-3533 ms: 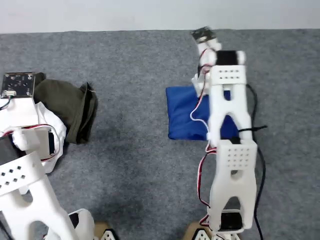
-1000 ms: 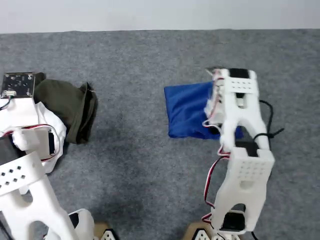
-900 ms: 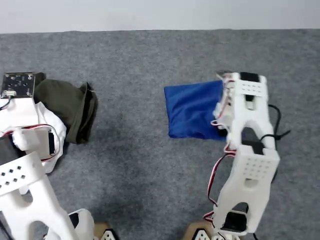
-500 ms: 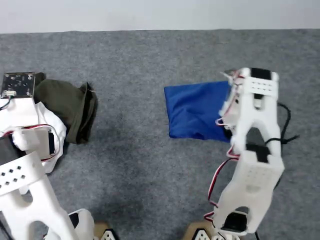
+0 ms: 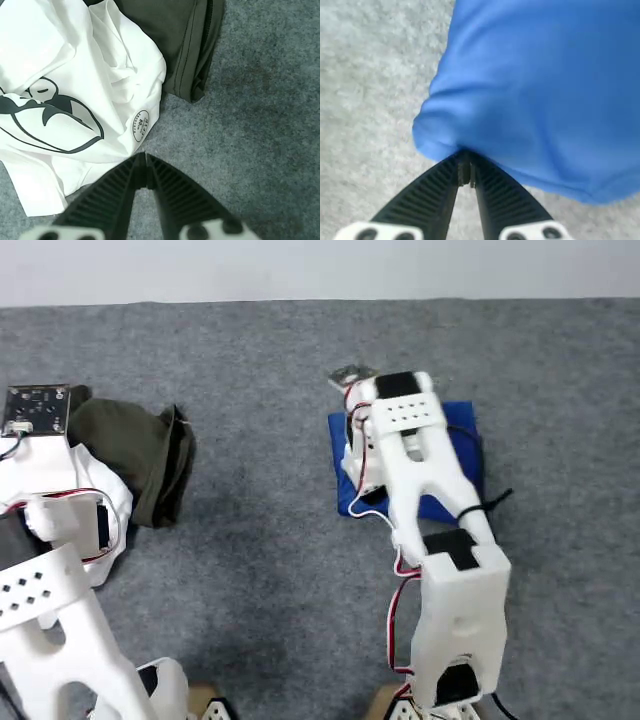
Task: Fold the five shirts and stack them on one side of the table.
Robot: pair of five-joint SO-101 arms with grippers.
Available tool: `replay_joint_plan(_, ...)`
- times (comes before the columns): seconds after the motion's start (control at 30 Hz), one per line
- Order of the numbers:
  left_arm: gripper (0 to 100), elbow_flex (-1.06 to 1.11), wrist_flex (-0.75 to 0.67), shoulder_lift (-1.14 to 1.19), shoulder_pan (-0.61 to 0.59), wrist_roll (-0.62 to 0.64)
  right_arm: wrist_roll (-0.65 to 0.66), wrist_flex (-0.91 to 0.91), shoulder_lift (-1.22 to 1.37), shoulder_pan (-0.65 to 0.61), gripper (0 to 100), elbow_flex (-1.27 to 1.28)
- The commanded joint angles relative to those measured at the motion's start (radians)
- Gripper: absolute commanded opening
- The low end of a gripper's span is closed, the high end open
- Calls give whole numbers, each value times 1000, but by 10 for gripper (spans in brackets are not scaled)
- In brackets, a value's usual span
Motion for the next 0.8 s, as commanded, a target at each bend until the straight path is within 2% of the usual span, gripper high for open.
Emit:
replay_joint_plan(0.0, 6, -2, 21, -17, 0, -2, -3, -36, 64, -8, 10, -57)
replay_joint_plan(0.2, 6, -1, 21, -17, 0, -2, 37, -1, 136, 13, 10, -61)
replay_joint_plan(0.33, 6, -1, 21, -17, 0, -2, 35, 84, 50, 13, 10, -127)
replay_joint_plan(0.47, 6, -1, 21, -17, 0, -2, 32, 139, -36, -48, 10, -195)
replay_joint_plan(0.63, 6, -1, 21, -17, 0, -2, 20, 104, 4, -137, 10, -196)
replay_joint_plan(0.77, 6, -1, 21, -17, 0, -5, 15, 28, 151, -133, 10, -198)
